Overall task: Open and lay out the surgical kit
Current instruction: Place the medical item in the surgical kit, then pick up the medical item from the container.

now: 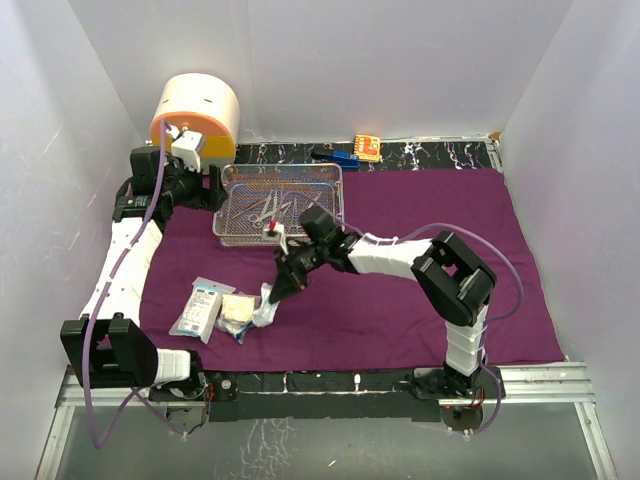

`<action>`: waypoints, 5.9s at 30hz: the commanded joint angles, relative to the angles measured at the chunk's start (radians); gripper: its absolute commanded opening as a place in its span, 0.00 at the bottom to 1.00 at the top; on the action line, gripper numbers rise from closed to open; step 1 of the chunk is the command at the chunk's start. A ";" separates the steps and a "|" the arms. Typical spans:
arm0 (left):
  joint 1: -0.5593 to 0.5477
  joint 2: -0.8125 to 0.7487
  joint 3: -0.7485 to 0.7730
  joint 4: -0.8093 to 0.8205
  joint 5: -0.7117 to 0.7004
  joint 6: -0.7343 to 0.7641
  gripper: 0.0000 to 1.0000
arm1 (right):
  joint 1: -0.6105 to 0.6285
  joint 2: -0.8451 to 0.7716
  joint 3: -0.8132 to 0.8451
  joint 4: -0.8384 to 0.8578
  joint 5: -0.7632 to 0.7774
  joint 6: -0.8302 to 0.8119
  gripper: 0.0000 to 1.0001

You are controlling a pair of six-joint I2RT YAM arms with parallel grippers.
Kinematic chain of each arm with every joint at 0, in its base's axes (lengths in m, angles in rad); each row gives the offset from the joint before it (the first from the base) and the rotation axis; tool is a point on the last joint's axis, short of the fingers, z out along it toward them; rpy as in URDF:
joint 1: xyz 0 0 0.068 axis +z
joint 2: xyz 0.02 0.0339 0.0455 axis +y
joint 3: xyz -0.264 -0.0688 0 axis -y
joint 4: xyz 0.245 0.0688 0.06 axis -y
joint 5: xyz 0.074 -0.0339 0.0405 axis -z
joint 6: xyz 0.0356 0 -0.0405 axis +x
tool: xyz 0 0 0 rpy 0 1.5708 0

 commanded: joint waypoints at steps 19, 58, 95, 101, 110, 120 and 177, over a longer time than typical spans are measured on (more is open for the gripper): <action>0.043 -0.041 0.039 0.011 0.031 -0.050 0.77 | 0.062 0.215 0.134 -0.026 0.089 -0.060 0.00; 0.042 0.113 0.044 0.024 0.053 -0.003 0.79 | 0.035 0.275 0.464 -0.501 0.273 -0.368 0.59; -0.103 0.950 0.678 -0.276 0.016 0.393 0.56 | -0.603 -0.290 0.042 -0.761 0.083 -0.697 0.59; -0.119 0.941 0.628 -0.252 -0.028 0.405 0.48 | -0.616 -0.287 0.032 -0.756 0.070 -0.696 0.59; -0.147 0.963 0.634 -0.249 -0.099 0.425 0.30 | -0.623 -0.291 0.012 -0.740 0.066 -0.690 0.58; -0.156 0.890 0.636 -0.228 -0.061 0.377 0.13 | -0.625 -0.281 0.072 -0.748 0.076 -0.659 0.56; -0.549 0.320 0.279 0.004 -0.274 0.059 0.00 | -0.436 0.055 0.292 0.194 0.179 0.590 0.36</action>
